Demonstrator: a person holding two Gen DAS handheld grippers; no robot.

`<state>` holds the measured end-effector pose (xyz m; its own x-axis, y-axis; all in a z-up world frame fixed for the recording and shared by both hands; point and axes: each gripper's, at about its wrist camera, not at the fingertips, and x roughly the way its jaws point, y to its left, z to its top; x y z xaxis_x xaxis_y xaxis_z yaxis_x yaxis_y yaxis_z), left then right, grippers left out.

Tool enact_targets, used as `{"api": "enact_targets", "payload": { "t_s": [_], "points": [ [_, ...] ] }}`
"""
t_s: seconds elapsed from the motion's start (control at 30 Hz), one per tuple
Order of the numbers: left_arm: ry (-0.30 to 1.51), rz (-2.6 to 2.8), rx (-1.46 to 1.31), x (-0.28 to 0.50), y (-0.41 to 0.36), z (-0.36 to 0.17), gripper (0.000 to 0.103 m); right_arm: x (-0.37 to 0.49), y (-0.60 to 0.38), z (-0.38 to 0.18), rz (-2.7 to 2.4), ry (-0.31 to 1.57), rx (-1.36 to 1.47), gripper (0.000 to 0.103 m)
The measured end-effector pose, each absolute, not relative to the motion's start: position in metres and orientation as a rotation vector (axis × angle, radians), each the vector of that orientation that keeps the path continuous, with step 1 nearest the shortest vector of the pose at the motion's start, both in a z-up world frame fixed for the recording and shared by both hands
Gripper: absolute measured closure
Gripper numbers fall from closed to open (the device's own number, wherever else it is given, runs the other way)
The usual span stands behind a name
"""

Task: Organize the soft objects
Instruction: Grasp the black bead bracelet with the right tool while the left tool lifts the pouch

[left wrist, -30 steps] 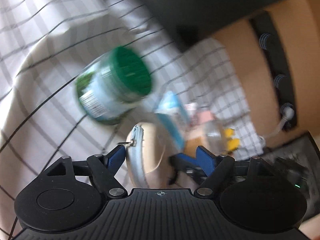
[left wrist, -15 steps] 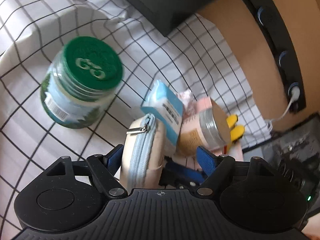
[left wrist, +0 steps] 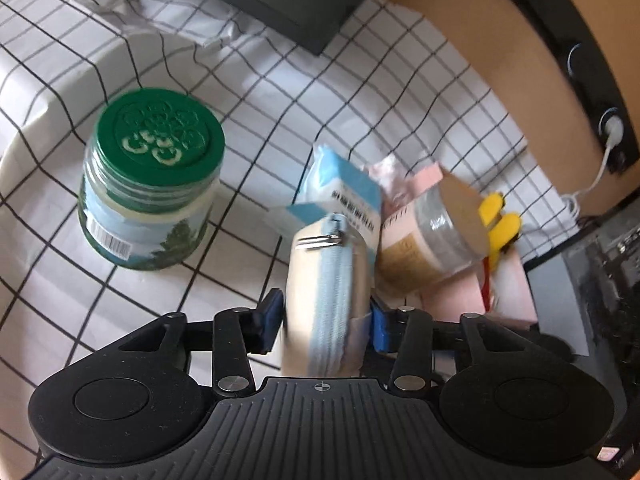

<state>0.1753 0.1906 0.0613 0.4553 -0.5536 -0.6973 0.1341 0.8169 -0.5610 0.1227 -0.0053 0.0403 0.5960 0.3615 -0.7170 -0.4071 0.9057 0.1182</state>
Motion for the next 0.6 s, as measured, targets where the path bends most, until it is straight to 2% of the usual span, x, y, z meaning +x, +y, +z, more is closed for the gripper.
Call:
{"api": "enact_targets", "payload": {
  "t_s": [0.2, 0.5, 0.57, 0.6],
  "points": [
    [1.022, -0.434, -0.464, 0.171, 0.189, 0.064, 0.057, 0.128, -0.016, 0.034, 0.333, 0.846, -0.031, 0.043],
    [0.96, -0.371, -0.459, 0.141, 0.227, 0.081, 0.058, 0.145, 0.005, 0.013, 0.304, 0.902, -0.001, 0.042],
    [0.953, -0.357, -0.453, 0.136, 0.235, 0.083, 0.058, 0.147, 0.01, 0.011, 0.296, 0.893, 0.001, 0.036],
    [0.949, -0.355, -0.452, 0.135, 0.238, 0.083, 0.058, 0.148, 0.014, 0.01, 0.293, 0.892, -0.007, 0.035]
  ]
}}
